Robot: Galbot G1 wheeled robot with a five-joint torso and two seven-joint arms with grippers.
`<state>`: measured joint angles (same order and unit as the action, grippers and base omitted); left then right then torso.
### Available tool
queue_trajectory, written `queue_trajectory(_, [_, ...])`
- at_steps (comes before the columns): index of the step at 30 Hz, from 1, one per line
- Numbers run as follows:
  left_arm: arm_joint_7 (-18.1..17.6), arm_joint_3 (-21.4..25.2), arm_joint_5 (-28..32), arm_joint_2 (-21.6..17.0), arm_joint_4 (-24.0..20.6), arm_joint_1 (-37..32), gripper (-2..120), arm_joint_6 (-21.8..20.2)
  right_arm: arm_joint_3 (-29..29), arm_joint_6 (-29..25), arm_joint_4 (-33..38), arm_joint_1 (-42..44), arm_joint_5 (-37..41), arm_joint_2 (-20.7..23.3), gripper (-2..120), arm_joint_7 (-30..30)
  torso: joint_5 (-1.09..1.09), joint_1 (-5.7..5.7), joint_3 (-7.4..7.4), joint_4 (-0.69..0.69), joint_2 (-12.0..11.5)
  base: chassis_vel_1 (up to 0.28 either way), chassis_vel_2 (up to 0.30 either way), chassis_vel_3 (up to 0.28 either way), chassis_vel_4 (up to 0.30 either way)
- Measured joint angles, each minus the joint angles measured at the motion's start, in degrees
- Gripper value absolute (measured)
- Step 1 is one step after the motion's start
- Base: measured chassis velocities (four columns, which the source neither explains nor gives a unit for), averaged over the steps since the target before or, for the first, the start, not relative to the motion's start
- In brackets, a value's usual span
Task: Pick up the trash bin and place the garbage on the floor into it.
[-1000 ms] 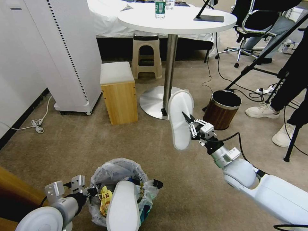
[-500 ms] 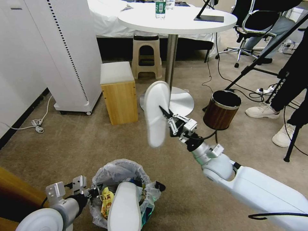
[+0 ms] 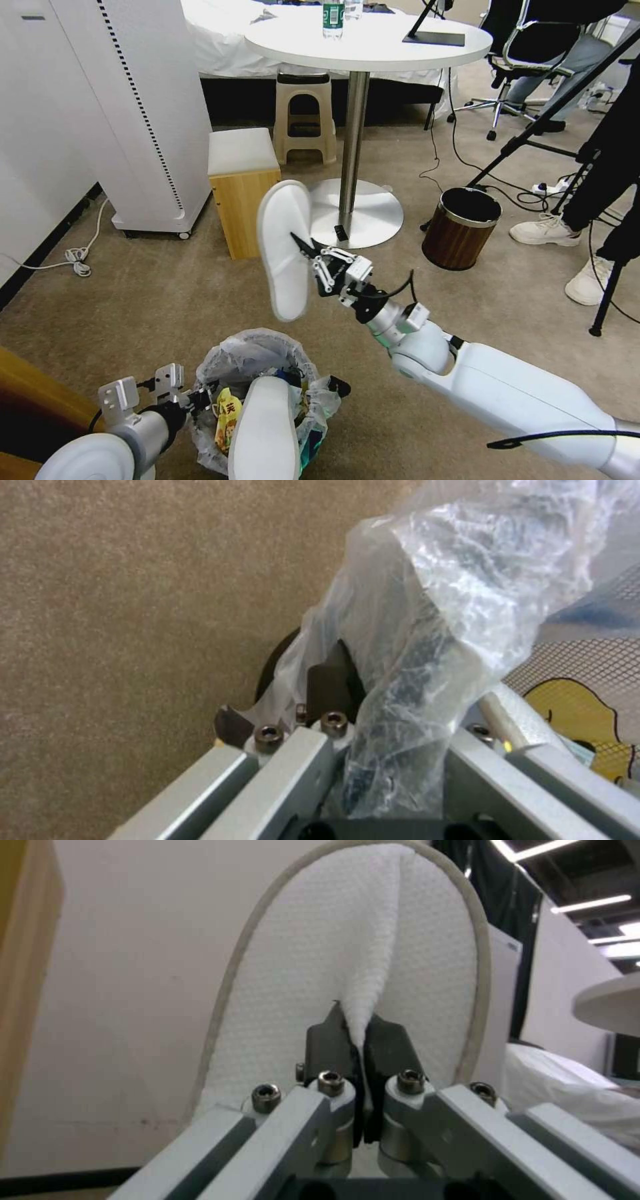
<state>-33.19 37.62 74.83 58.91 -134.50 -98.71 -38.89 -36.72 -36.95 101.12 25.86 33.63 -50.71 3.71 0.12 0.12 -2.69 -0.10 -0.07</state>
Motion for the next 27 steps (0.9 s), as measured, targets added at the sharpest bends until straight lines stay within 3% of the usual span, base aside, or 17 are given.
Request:
queue_trajectory(6, [-0.06,0.09,0.17,-0.14,0.01,0.11,0,0.0,-1.61,-0.11,0.21,-0.83,3.9,-0.99,0,-0.46,0.0,0.0,0.0,0.0,0.0,0.0,0.0,0.0,0.0])
queue_trajectory(9, [-0.11,0.09,0.47,-0.48,0.36,0.4,0,0.0,-3.29,1.42,3.85,-0.91,12.84,0.17,0,-1.51,-0.01,0.0,0.0,0.0,0.0,0.0,0.0,0.0,0.0])
queue_trajectory(16, [-0.2,0.14,0.7,-0.67,0.36,0.56,0,0.02,-6.16,3.51,8.15,-1.13,21.46,1.76,0,-3.26,-0.01,0.0,0.01,-0.01,0.0,0.0,0.0,0.0,0.0])
queue_trajectory(27, [-0.21,0.27,0.57,-0.02,-0.01,0.52,0,0.16,-10.02,4.19,6.49,0.07,20.55,2.36,0,-2.99,0.0,0.0,0.0,-0.01,0.0,0.0,0.0,0.0,0.0])
